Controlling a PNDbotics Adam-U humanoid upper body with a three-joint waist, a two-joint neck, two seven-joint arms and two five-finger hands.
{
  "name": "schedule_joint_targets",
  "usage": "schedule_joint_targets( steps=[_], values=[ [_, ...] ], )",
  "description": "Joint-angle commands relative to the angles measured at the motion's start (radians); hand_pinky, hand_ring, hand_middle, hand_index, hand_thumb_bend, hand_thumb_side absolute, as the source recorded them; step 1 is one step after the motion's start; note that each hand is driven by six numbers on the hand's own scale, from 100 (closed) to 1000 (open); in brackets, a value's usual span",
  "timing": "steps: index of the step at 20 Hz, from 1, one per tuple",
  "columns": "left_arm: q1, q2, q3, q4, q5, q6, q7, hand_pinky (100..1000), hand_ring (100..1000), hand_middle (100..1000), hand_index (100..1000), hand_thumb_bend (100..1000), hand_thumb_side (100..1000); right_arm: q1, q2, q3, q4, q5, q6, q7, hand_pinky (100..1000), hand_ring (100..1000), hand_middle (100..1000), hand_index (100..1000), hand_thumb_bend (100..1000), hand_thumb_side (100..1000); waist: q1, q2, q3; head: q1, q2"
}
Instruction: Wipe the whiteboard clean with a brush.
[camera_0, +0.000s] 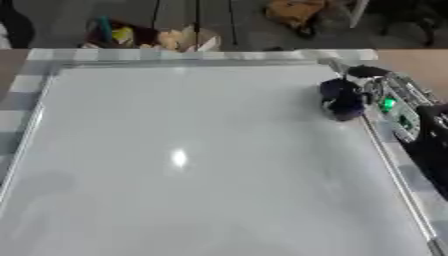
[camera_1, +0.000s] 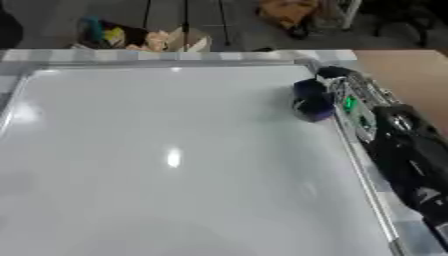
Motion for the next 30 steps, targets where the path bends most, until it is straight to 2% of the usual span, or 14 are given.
schedule_joint_targets(
  steps=[1,17,30],
  values=[
    [-0.007,0.009,0.001,-0.018,0.006,0.003,-0.001,383,604,545,713,125,975,-0.006,-0.032,0.005,-0.003,-0.001,-0.01,0.008,491,584,320,489,100,514,0.003,-0.022,-0.002,-0.001,-0.012],
    [-0.011,0.006,0.0,-0.018,0.013,0.011,0.0,381,608,545,713,127,973,-0.019,-0.005,0.064,-0.071,-0.046,-0.05,0.057,490,583,317,481,100,514,-0.007,-0.03,0.005,-0.004,-0.015],
    [-0.012,0.005,-0.001,-0.018,0.015,0.016,-0.001,378,611,546,712,128,973,-0.028,0.007,0.099,-0.102,-0.047,-0.078,0.093,487,585,320,484,100,515,-0.012,-0.033,0.007,-0.007,-0.014]
  ],
)
